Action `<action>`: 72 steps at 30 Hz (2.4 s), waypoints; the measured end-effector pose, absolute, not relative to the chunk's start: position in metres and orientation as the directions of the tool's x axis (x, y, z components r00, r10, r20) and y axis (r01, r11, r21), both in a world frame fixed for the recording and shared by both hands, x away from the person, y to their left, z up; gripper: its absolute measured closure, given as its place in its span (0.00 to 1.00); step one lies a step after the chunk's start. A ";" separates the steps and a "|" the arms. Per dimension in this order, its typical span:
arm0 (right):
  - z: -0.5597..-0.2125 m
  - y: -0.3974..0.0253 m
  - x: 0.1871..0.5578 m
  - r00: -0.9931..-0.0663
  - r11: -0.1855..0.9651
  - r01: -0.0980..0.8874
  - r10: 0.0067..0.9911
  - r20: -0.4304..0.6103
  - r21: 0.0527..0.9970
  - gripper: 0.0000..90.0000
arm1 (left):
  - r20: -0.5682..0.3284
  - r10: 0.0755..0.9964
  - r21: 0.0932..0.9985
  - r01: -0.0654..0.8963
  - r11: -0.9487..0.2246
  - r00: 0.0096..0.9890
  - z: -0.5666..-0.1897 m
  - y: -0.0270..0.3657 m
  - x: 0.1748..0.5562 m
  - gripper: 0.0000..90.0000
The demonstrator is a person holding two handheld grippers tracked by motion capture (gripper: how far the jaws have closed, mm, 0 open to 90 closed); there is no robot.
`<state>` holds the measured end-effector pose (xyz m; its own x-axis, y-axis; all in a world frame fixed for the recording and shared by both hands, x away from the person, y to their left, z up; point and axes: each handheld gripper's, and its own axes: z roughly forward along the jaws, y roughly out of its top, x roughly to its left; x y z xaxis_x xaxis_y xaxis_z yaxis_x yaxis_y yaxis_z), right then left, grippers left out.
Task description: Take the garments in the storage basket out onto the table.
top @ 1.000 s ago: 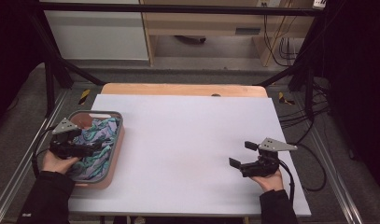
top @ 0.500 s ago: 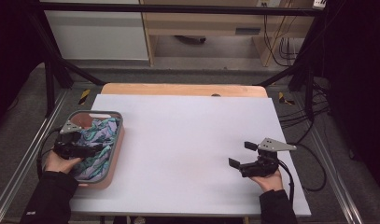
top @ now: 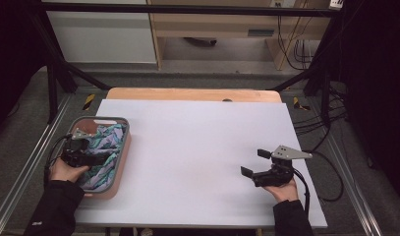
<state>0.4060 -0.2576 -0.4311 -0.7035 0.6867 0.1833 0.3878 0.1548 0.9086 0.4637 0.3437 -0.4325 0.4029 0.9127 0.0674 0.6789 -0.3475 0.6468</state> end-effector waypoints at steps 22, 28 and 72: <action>-0.431 -0.257 0.406 -0.702 0.154 0.394 0.687 0.188 0.906 0.01 | -0.013 0.925 0.582 0.755 -0.301 0.379 -0.437 0.345 0.466 0.84; -0.431 -0.257 0.406 -0.702 0.154 0.393 0.687 0.188 0.906 0.01 | -0.027 0.927 0.591 0.754 -0.287 0.374 -0.433 0.345 0.464 0.91; -0.433 -0.257 0.407 -0.701 0.157 0.396 0.688 0.188 0.905 0.01 | -0.107 0.918 0.774 0.611 -0.164 0.382 -0.408 0.355 0.445 0.92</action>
<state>0.4075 -0.2575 -0.4329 -0.7010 0.6879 0.1880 0.3963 0.1567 0.9046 0.4446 0.3554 -0.4076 0.3820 0.9179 -0.1075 0.6112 -0.1637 0.7744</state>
